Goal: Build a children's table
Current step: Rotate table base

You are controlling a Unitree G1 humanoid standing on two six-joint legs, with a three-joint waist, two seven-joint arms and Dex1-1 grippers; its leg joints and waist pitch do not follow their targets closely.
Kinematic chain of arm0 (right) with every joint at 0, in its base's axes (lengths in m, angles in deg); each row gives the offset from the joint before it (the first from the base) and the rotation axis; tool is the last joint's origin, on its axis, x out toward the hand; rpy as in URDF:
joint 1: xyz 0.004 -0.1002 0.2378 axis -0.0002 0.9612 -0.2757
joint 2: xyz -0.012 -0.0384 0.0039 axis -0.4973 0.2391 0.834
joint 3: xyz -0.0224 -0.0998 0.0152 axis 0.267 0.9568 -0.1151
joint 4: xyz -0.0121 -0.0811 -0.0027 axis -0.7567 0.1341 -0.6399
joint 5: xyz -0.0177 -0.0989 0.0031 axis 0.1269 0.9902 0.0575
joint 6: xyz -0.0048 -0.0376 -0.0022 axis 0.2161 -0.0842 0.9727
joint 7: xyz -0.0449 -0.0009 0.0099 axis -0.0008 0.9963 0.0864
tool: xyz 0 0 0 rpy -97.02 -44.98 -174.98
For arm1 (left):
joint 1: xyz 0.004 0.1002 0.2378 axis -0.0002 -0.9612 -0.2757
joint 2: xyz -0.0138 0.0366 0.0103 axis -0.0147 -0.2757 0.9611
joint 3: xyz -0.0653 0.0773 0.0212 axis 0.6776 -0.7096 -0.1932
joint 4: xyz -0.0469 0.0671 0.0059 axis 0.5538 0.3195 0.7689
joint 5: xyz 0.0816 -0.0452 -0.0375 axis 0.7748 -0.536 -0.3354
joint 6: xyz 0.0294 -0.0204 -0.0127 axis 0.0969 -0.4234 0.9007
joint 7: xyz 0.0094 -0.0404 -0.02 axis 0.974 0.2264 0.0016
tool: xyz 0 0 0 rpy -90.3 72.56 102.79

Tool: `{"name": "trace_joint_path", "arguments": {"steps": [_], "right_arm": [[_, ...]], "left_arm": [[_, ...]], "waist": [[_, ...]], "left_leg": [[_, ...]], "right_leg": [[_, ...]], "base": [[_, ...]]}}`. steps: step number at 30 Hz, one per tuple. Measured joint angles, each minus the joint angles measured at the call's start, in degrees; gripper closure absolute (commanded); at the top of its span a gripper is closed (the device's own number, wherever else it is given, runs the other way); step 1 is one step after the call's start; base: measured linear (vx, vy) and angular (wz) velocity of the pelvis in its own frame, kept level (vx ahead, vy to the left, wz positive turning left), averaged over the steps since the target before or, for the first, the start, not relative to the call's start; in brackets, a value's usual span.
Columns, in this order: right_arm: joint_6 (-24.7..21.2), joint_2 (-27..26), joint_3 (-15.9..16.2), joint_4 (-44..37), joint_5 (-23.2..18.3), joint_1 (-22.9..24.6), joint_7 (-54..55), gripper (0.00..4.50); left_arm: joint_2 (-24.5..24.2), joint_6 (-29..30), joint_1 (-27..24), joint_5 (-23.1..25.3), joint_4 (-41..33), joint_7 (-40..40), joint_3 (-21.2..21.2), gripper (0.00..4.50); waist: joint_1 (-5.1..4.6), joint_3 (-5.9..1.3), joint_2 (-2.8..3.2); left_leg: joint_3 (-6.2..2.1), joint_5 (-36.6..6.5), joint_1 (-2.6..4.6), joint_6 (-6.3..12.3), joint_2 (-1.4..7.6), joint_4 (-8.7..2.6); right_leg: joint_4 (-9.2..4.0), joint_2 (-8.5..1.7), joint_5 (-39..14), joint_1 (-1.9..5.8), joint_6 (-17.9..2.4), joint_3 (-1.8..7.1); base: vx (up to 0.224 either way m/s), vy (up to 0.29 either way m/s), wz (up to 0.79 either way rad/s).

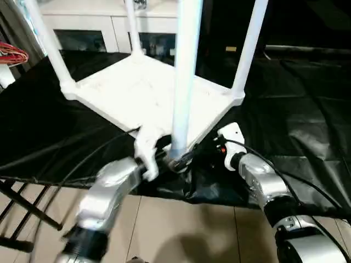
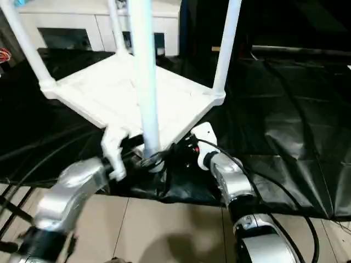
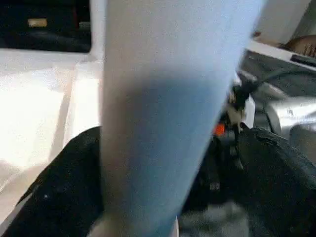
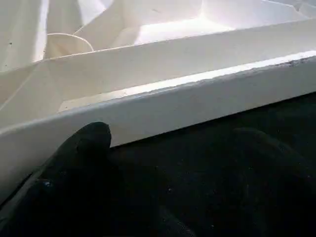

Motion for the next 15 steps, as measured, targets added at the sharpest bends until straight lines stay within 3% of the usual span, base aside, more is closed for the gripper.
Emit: {"name": "trace_joint_path", "arguments": {"steps": [10, 15], "right_arm": [[2.0, 0.9, -1.9, 3.1, 0.0, -0.9, 1.0, 0.04], [2.0, 2.3, -2.1, 3.7, 0.0, -1.7, 0.4, 0.04]], "left_arm": [[5.4, -3.7, 5.0, 1.8, 7.3, -2.4, -1.0, 0.03], [5.6, -6.3, 6.4, 2.0, 8.3, -2.3, -1.0, 0.03]], "waist": [[-0.16, -0.01, 0.06], [-0.12, -0.01, 0.07]], "left_leg": [[0.00, 0.0, -0.05, 0.04, -0.01, 0.05], [-0.01, 0.0, -0.05, 0.05, 0.00, 0.04]], "right_leg": [[-0.02, -0.02, 0.0, 0.01, 0.0, -0.02], [0.01, -0.01, 0.0, -0.01, 0.0, -0.03]], "base": [[0.000, 0.000, 0.00], [0.000, 0.000, 0.00]]}}
